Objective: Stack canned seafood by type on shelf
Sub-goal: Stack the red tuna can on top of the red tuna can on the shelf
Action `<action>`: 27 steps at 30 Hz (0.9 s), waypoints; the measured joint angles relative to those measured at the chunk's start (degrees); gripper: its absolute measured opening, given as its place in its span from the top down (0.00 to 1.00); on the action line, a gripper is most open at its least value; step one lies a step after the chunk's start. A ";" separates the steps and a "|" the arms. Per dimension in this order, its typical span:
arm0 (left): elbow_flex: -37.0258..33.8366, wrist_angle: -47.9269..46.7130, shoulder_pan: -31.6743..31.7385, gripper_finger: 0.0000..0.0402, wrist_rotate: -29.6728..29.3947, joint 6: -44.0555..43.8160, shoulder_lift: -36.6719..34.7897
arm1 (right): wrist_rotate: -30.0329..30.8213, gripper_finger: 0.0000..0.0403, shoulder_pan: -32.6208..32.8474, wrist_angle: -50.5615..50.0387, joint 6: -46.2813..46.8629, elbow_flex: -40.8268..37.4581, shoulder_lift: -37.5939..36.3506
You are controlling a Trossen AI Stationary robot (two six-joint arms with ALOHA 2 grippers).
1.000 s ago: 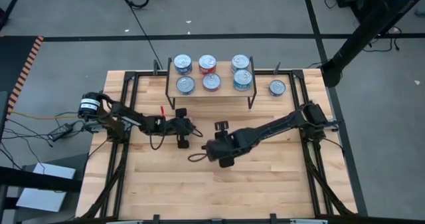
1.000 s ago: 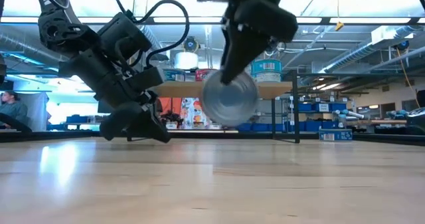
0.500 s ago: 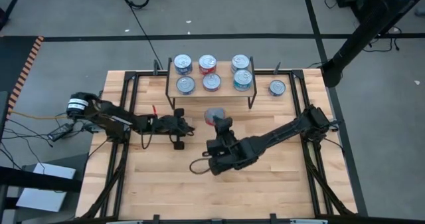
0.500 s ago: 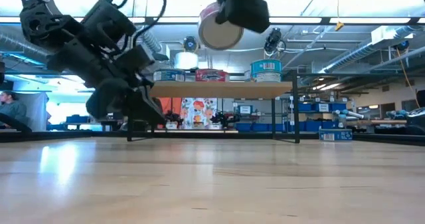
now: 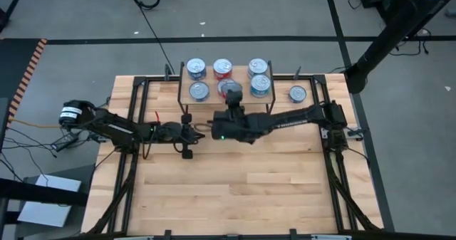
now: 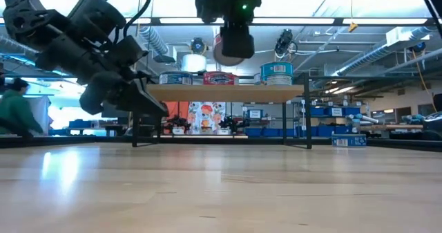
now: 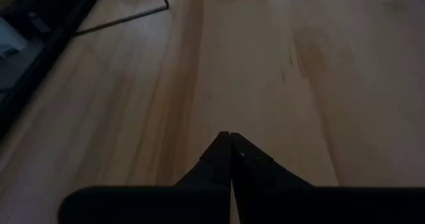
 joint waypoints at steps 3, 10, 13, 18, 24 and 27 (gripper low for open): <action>0.05 0.17 0.02 0.99 -0.38 0.21 0.00 | -2.13 0.63 -2.53 4.80 -4.65 0.00 0.00; 0.07 0.26 0.02 0.99 -1.13 0.29 0.00 | -6.53 0.63 -6.51 13.94 -14.24 0.00 0.00; 0.03 0.12 0.02 0.99 -1.13 0.29 0.00 | -7.82 0.63 -7.63 14.85 -15.43 0.00 0.00; 0.03 0.04 0.02 0.99 -1.13 0.29 0.00 | -9.71 0.63 -8.78 14.66 -15.28 0.00 0.00; 0.05 0.07 0.02 0.99 -1.13 0.28 0.00 | -11.43 0.61 -9.66 14.52 -15.76 0.00 0.00; 0.05 0.06 0.02 0.99 -1.12 0.27 0.00 | -13.36 0.61 -10.24 14.28 -15.21 0.00 0.00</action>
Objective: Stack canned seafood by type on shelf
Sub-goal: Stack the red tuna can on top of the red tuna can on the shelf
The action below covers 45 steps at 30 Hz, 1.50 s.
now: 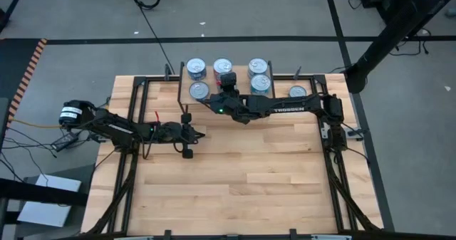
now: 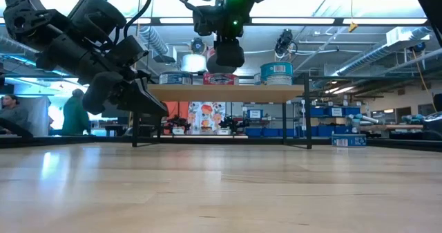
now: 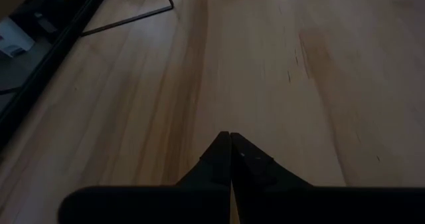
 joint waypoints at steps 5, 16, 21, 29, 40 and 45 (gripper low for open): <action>0.00 -0.02 0.00 0.99 0.01 0.00 0.00 | -0.37 0.60 -0.53 0.00 0.34 0.00 0.00; 0.00 -0.07 0.00 0.99 0.01 -0.01 0.02 | -4.86 0.48 -0.50 -0.02 1.67 0.00 0.00; 0.00 -0.09 0.00 0.99 0.03 -0.02 0.02 | -4.98 0.42 -0.35 -0.05 1.73 0.00 0.00; 0.00 -0.14 0.00 0.99 0.03 -0.02 0.02 | -5.04 0.34 0.15 -1.19 5.45 0.00 0.00; 0.00 -0.15 0.00 0.99 0.03 -0.02 0.04 | -10.31 0.34 -0.38 -7.78 15.97 0.00 0.00; 0.00 -0.15 -0.02 0.99 0.05 -0.02 0.04 | -12.80 0.34 -1.31 -7.77 19.22 0.00 -0.15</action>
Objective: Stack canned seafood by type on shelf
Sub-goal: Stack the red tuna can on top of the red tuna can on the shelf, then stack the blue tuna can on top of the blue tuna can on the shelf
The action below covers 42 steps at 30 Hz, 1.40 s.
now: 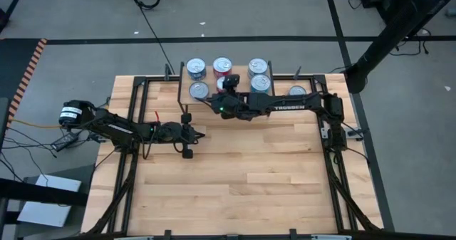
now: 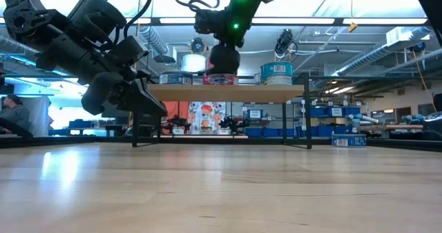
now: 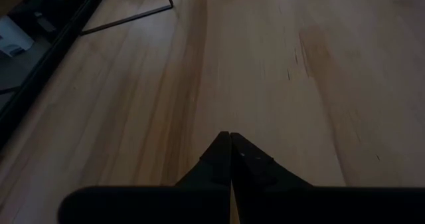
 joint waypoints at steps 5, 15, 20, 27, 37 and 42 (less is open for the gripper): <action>0.00 -0.28 0.02 0.99 0.00 0.00 0.00 | -1.68 0.34 -1.02 -1.08 3.75 0.00 -0.55; 0.02 -0.47 0.01 0.99 0.02 0.00 0.00 | -8.98 0.34 -2.90 -3.79 13.43 0.00 -3.48; 0.02 -0.50 0.01 0.99 0.03 0.00 0.00 | -13.93 0.34 -4.56 -6.23 18.21 0.00 -4.13; 0.02 -0.55 0.00 0.99 0.05 -0.01 0.00 | -14.77 0.38 -5.54 -5.98 19.97 0.00 -4.18; 0.02 -0.45 -0.01 0.99 -0.20 -0.02 0.00 | -14.67 0.43 -3.32 -5.39 19.88 0.00 -8.48; 0.02 -0.42 -0.01 0.99 -0.91 -1.13 0.00 | -14.63 0.45 -0.30 -8.04 22.50 0.00 -13.05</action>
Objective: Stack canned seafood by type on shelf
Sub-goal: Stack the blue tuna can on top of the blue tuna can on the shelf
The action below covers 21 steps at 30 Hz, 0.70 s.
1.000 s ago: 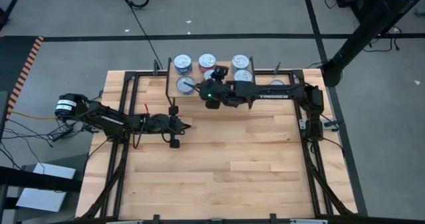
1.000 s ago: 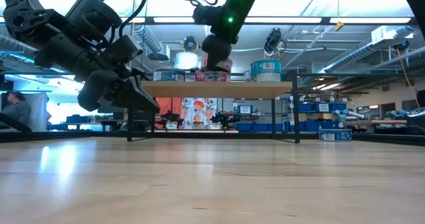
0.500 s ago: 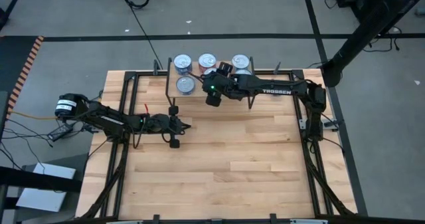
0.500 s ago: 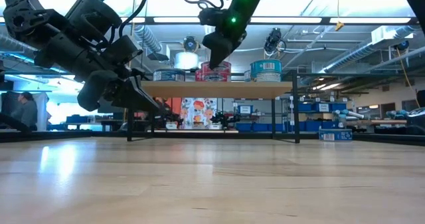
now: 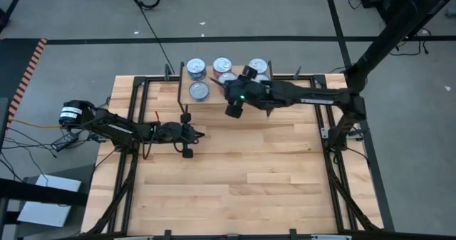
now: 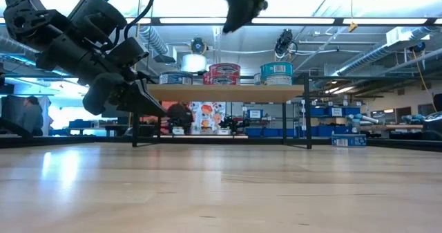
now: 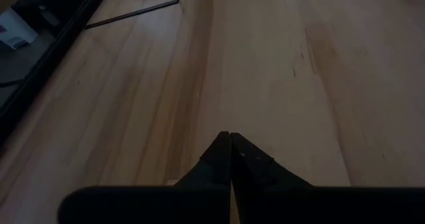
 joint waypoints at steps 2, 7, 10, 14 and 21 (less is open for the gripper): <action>0.00 0.02 0.00 0.99 -0.08 -0.32 0.00 | 0.66 0.48 1.39 -2.85 2.56 0.00 -2.17; 0.00 0.03 0.00 0.99 -0.29 -0.34 0.00 | 7.69 0.63 4.72 -11.50 10.43 0.00 -6.62; 0.00 0.03 0.00 0.99 -0.31 -0.34 0.00 | 14.86 0.77 6.81 -18.25 16.47 0.00 -8.19; 0.00 0.00 0.00 0.99 -0.32 -0.38 0.00 | 22.51 0.96 9.06 -23.92 26.11 -3.24 -10.71; 0.00 -0.02 0.00 0.99 -0.33 -0.45 0.00 | 22.85 0.99 8.60 -24.46 44.38 -18.27 -20.91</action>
